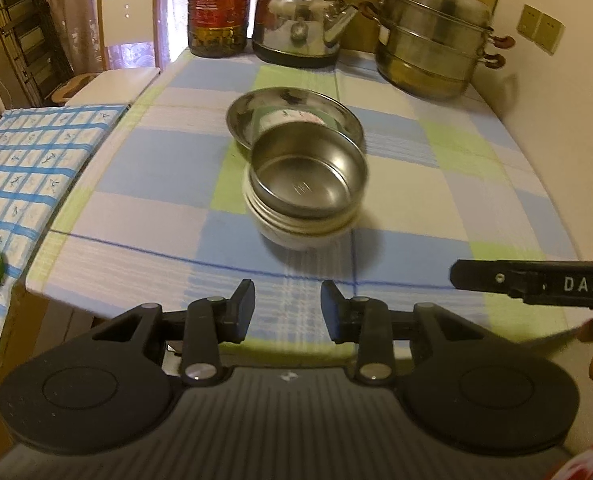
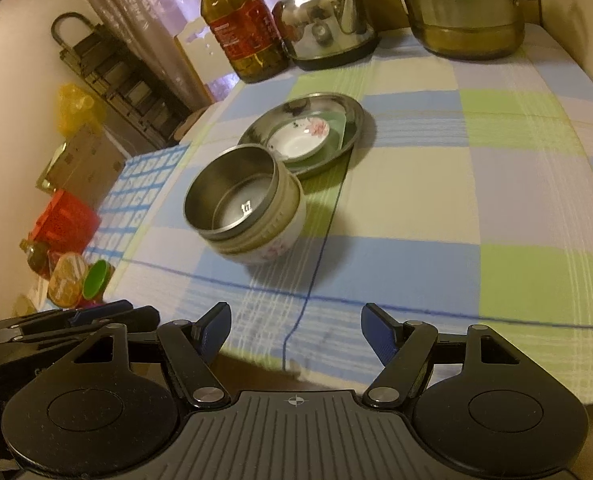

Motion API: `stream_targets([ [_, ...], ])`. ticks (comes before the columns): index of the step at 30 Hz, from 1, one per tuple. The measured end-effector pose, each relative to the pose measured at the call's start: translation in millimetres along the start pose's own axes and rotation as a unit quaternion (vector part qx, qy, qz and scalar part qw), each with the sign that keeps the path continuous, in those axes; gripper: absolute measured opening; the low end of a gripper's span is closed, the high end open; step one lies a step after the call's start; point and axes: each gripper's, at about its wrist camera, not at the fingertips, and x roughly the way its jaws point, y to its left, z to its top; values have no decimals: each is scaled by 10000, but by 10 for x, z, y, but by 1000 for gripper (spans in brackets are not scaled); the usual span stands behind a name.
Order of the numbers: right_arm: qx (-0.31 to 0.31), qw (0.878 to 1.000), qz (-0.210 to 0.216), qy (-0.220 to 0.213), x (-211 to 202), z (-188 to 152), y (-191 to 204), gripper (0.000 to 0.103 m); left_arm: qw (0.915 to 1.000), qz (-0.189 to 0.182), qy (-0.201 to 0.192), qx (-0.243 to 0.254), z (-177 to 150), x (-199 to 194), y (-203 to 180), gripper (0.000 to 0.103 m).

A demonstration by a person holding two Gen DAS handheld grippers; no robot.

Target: Organize plates and bowls

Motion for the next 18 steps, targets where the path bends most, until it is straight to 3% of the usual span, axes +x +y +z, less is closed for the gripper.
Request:
stream_targets([
  [1,-12,10000,8,-42,21,24,6,69,10000,11,-33,-1,40,28,35,28],
  [3,-11,9999,31,-95,79,86,21,46,10000,23,-77,18,130,96,103,24],
  [4,8,9999,38,-125,106,116,26,42,9999,20,-96,26,164,124,128,23],
  [6,23,9997,50,-228,162,178,42,24,9999,5,-123,34,264,202,190,17],
  [8,-22,9995,72,-309,226,245,73,15,9998,-60,-194,82,348,260,245,13],
  [12,-126,9989,101,-447,379,377,184,6,9993,-144,-258,222,533,422,323,8],
  [18,-258,9976,128,-624,577,554,345,5,9985,-321,-317,317,743,647,394,5],
])
